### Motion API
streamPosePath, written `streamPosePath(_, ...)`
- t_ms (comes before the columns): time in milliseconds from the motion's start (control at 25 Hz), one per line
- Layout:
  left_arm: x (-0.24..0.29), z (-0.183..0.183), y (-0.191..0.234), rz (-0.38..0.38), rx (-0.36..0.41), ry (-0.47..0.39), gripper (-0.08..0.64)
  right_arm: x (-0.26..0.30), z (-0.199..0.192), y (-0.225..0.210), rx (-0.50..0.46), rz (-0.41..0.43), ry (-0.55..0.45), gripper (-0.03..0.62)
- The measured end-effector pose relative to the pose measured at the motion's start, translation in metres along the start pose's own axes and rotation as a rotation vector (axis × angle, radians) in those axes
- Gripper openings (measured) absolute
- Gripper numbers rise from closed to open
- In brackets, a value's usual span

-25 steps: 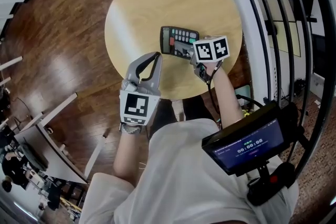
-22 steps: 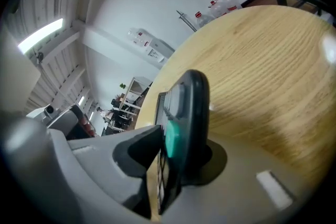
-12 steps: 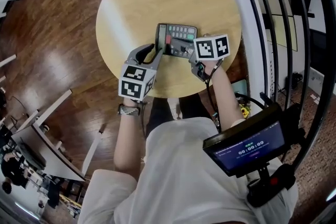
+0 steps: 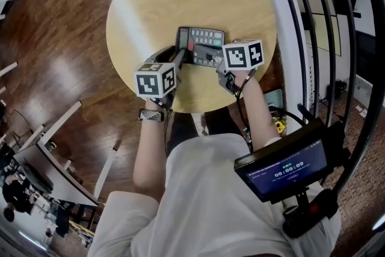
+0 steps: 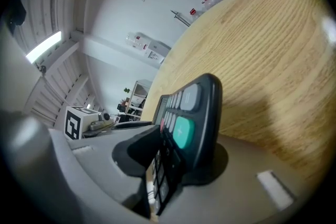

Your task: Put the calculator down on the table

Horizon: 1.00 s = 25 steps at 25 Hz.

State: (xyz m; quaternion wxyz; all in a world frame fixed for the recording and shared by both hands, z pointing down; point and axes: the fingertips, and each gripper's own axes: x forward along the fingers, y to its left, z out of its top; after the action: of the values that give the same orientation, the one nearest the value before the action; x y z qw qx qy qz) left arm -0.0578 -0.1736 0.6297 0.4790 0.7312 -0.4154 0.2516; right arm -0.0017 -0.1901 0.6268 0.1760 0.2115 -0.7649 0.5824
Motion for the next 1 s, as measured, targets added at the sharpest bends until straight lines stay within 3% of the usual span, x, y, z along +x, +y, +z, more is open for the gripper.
streamPosePath(400, -0.0007, 0.0015, 0.0021, -0.124, -0.179, -0.048, 0.117, 0.0019, -0.0027, 0.0033, 0.007, 0.009, 0.012, 0.124)
streamPosePath(1000, 0.0030, 0.0039, 0.0030, -0.163, -0.214, -0.074, 0.100, 0.0002, 0.0010, -0.0037, 0.013, -0.012, 0.020, 0.137)
